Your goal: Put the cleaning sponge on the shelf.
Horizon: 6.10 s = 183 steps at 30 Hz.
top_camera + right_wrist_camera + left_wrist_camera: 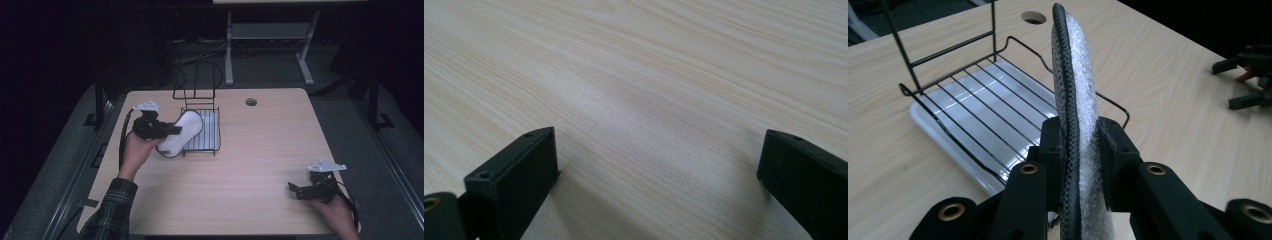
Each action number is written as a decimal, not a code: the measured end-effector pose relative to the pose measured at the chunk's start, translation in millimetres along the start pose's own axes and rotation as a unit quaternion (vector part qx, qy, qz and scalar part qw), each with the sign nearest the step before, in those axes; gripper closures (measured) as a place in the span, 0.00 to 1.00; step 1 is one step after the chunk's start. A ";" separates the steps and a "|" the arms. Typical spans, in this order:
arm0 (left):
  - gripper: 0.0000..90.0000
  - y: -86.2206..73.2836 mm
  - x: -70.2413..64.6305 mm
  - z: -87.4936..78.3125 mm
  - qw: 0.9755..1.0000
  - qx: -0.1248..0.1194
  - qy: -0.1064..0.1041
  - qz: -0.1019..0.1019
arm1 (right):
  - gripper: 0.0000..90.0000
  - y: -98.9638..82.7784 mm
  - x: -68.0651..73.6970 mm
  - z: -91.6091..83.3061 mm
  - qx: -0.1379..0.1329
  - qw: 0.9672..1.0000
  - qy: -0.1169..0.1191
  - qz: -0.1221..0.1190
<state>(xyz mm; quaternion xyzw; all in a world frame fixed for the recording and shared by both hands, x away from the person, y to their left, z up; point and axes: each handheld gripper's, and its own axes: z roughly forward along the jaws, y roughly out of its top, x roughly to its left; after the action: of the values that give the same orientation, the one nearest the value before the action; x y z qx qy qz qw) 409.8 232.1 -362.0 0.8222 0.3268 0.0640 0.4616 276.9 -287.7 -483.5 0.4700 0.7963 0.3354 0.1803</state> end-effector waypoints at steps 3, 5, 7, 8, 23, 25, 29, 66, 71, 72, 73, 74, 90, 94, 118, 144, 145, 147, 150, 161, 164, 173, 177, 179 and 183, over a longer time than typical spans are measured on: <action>0.83 0.5 4.9 3.1 1.000 -0.003 -0.001 -0.005 | 0.03 0.0 0.0 0.0 0.000 1.000 0.000 0.000; 0.82 3.5 7.4 4.8 1.000 0.000 0.003 -0.002 | 0.03 0.0 0.0 0.1 0.000 1.000 -0.001 0.001; 0.82 8.8 9.3 6.0 1.000 0.000 0.005 -0.004 | 0.03 0.0 0.1 0.1 0.000 1.000 -0.001 0.001; 0.82 10.3 10.4 6.7 1.000 -0.002 0.008 -0.004 | 0.03 0.0 0.0 0.1 0.000 1.000 -0.001 0.001; 0.82 10.7 34.8 28.6 0.999 -0.006 -0.004 -0.033 | 0.03 0.1 0.0 0.1 0.000 1.000 -0.001 0.001; 0.82 10.2 37.5 31.5 0.999 -0.012 -0.009 -0.036 | 0.03 0.1 0.0 0.1 0.000 1.000 -0.001 0.001; 0.82 8.4 37.7 40.8 0.998 -0.017 -0.022 -0.051 | 0.03 0.1 0.0 0.1 0.000 1.000 -0.001 0.001; 0.38 7.4 36.0 48.9 0.999 0.004 0.047 -0.002 | 0.03 0.0 0.0 0.1 0.000 1.000 -0.001 0.000; 0.60 5.1 29.0 38.1 0.998 0.014 0.056 0.025 | 0.03 0.0 0.0 0.1 0.000 1.000 -0.001 0.000; 0.66 3.7 28.0 36.4 0.998 0.018 0.058 0.029 | 0.03 0.0 0.0 0.1 0.000 1.000 -0.001 0.000; 0.72 1.9 27.1 35.1 0.997 0.022 0.060 0.032 | 0.03 0.0 0.0 0.1 0.000 1.000 -0.001 0.001; 0.77 -0.4 26.4 34.2 0.998 0.023 0.058 0.030 | 0.03 0.0 0.0 0.1 0.000 1.000 -0.001 0.000; 0.99 -28.3 6.5 66.4 0.997 0.068 0.020 0.039 | 0.03 0.1 0.2 0.1 0.000 1.000 -0.001 0.001; 0.99 -26.1 1.6 73.4 0.997 0.064 0.015 0.041 | 0.03 0.1 0.1 0.1 0.000 1.000 -0.001 0.001; 0.27 -27.4 -6.0 20.6 0.996 0.050 0.069 0.024 | 0.03 0.1 0.2 0.1 0.000 1.000 -0.001 0.001; 0.14 -79.6 -33.3 -41.0 0.991 0.046 0.126 0.020 | 0.03 0.1 0.2 0.1 0.000 1.000 -0.001 0.001; 0.14 -82.3 -34.4 -42.9 0.991 0.047 0.126 0.019 | 0.03 0.1 0.2 0.1 0.000 1.000 -0.001 0.001; 0.14 -87.9 -36.4 -46.6 0.990 0.047 0.129 0.017 | 0.03 0.1 0.2 0.1 0.000 1.000 -0.001 0.001; 0.14 -96.3 -38.6 -50.5 0.990 0.049 0.132 0.015 | 0.03 0.1 0.2 0.1 0.000 1.000 -0.001 0.001; 0.14 -126.7 -47.6 -56.7 0.987 0.062 0.145 0.007 | 0.03 0.1 0.1 0.2 0.000 1.000 -0.001 0.001; 0.14 -134.4 -50.3 -60.4 0.987 0.061 0.148 0.006 | 0.03 0.1 0.1 0.2 0.000 1.000 -0.001 0.001; 0.14 -158.9 -57.0 -67.0 0.985 0.073 0.158 0.002 | 0.03 0.1 0.1 0.1 0.000 1.000 -0.001 0.001; 0.14 -166.5 -59.2 -68.3 0.983 0.079 0.165 0.003 | 0.03 0.1 0.2 0.2 0.000 1.000 -0.002 0.002; 0.14 -170.4 -59.2 -68.3 0.983 0.084 0.166 0.002 | 0.03 0.1 0.2 0.1 0.000 1.000 -0.001 0.002; 0.14 -177.0 -59.1 -67.5 0.982 0.085 0.166 -0.003 | 0.03 0.1 0.2 0.1 0.000 1.000 -0.001 0.001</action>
<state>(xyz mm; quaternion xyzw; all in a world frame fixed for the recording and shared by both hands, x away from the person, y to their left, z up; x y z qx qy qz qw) 251.7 309.1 -454.0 0.8352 0.4058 0.1704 0.3298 277.0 -287.4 -483.5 0.4714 0.7954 0.3352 0.1808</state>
